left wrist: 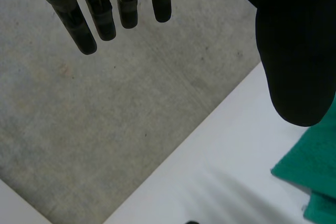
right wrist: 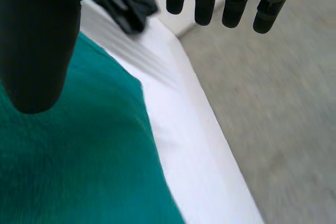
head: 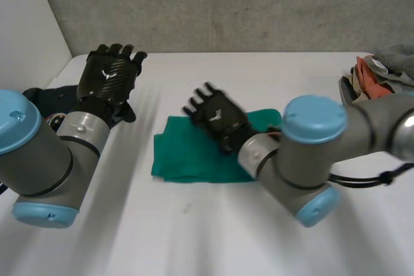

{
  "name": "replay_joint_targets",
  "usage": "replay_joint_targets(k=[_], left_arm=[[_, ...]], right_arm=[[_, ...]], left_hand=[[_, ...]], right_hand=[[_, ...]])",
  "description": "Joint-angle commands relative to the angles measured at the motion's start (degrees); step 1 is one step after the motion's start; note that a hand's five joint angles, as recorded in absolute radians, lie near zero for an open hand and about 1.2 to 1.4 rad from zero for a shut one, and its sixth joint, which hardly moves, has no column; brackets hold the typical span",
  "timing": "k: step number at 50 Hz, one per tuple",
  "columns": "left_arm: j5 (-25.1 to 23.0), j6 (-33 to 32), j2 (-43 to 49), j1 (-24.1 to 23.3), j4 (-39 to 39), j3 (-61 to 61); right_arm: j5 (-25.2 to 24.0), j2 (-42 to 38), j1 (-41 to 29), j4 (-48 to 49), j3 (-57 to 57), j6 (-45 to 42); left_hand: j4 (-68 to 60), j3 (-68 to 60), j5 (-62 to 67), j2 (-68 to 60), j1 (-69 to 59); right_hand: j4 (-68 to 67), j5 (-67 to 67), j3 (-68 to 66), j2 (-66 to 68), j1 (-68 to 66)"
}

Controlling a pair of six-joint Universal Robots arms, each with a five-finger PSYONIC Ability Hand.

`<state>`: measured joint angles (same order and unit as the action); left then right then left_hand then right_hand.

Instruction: Fold the laundry.

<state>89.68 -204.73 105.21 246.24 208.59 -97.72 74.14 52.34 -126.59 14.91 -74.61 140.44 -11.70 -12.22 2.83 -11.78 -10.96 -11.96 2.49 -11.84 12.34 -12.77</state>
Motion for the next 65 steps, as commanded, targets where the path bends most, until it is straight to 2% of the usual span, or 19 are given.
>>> replay_joint_targets(k=[1,6,7,8,9,12,18,23,26,27,32,34,38,41,46,50,54,60,65], left_arm=[[0.1,0.0,0.1,-2.0,0.0,1.0],[0.1,0.0,0.3,-3.0,0.0,0.5],[0.1,0.0,0.5,-3.0,0.0,0.4],[0.1,0.0,0.7,-3.0,0.0,0.4],[0.1,0.0,1.1,-3.1,0.0,0.4],[0.1,0.0,1.5,-3.4,0.0,0.6],[0.1,0.0,1.1,-3.8,0.0,0.8],[0.2,0.0,0.6,-3.8,-0.1,0.8],[0.4,0.2,0.4,-3.8,-0.1,0.9],[0.5,0.2,0.4,-3.8,-0.1,0.9],[1.0,1.5,0.4,-3.8,-0.1,1.0],[1.0,2.7,0.4,-3.8,-0.3,1.1],[1.3,6.1,0.3,-4.5,-0.6,2.0],[2.3,8.5,0.4,-5.5,-0.7,3.9],[5.1,9.6,1.7,-8.1,-2.4,8.1],[7.4,10.1,6.1,-12.5,-5.5,12.8],[11.2,13.5,11.7,-17.4,-13.0,18.9],[12.8,21.3,19.1,-18.4,-21.5,23.6],[13.2,22.7,25.3,-18.8,-28.1,26.2]], right_arm=[[0.8,5.1,7.7,-9.8,-7.0,10.6],[2.2,3.7,14.6,-11.7,-10.7,5.7],[2.7,3.6,15.8,-11.6,-11.3,4.3],[3.7,3.9,17.8,-10.4,-12.2,2.1],[4.3,4.0,18.4,-9.3,-12.7,1.1],[7.4,4.3,20.1,-1.1,-14.4,-1.8],[9.4,10.6,15.1,9.6,-15.3,-5.3],[5.2,10.8,7.1,10.8,-13.8,-6.1],[-0.8,6.8,1.2,10.7,-12.8,-7.7],[-4.8,4.8,-1.7,10.3,-12.6,-9.5],[-12.2,0.5,-4.0,8.3,-13.1,-13.5],[-12.1,0.0,-3.9,7.0,-13.2,-13.4],[-12.2,1.3,-3.1,6.2,-14.0,-7.1],[-11.9,4.7,1.0,6.9,-14.2,-0.1],[-7.7,12.9,10.1,6.6,-13.4,23.7],[-6.1,12.9,11.9,2.0,-10.7,33.0],[-5.6,7.7,12.2,-7.7,-4.3,33.0],[-4.8,-0.5,11.8,-19.5,6.2,30.1],[-5.4,-6.5,11.6,-24.0,12.6,28.8]], left_hand=[[1.7,2.2,-2.8,1.8,1.0],[1.7,2.2,-2.8,1.8,1.0],[1.7,2.2,-2.8,1.8,1.0],[1.7,2.2,-2.8,1.8,1.0],[1.7,2.2,-2.8,1.8,1.0],[1.7,2.2,-2.8,1.8,1.0],[1.7,2.2,-2.8,1.8,1.0],[1.7,2.2,-2.8,1.8,1.0],[1.7,2.2,-2.8,1.8,1.0],[1.7,2.2,-2.8,1.8,1.0],[1.7,2.2,-2.8,1.8,1.0],[1.5,2.0,-2.6,1.6,0.7],[1.3,1.8,-2.5,1.4,0.6],[1.3,1.8,-2.5,1.4,0.6],[1.3,1.8,-2.5,1.4,0.6],[1.3,1.8,-2.5,1.4,0.6],[1.3,1.8,-2.5,1.4,0.6],[1.2,1.7,-2.3,1.2,0.4],[1.1,1.7,-2.3,1.2,0.4]], right_hand=[[2.0,-2.5,1.8,-2.3,2.8],[-0.4,-0.1,-0.5,0.0,0.4],[-12.5,11.9,-12.6,12.1,-11.7],[-46.6,46.0,-46.7,46.2,-45.7],[-63.1,62.5,-63.2,62.7,-62.2],[-68.0,67.5,-68.2,67.7,-67.2],[-68.0,67.5,-68.2,67.7,-67.2],[-68.0,67.5,-68.2,67.7,-67.2],[-68.0,67.5,-68.2,67.7,-67.2],[-68.0,67.5,-68.2,67.7,-67.2],[-68.0,67.5,-68.2,67.7,-67.2],[-68.0,67.5,-68.2,67.7,-67.2],[2.0,-2.5,1.8,-2.3,2.8],[2.0,-2.5,1.8,-2.3,2.8],[2.0,-2.5,1.8,-2.3,2.8],[2.0,-2.5,1.8,-2.3,2.8],[2.0,-2.5,1.8,-2.3,2.8],[2.0,-2.5,1.8,-2.3,2.8],[2.0,-2.5,1.8,-2.3,2.8]])
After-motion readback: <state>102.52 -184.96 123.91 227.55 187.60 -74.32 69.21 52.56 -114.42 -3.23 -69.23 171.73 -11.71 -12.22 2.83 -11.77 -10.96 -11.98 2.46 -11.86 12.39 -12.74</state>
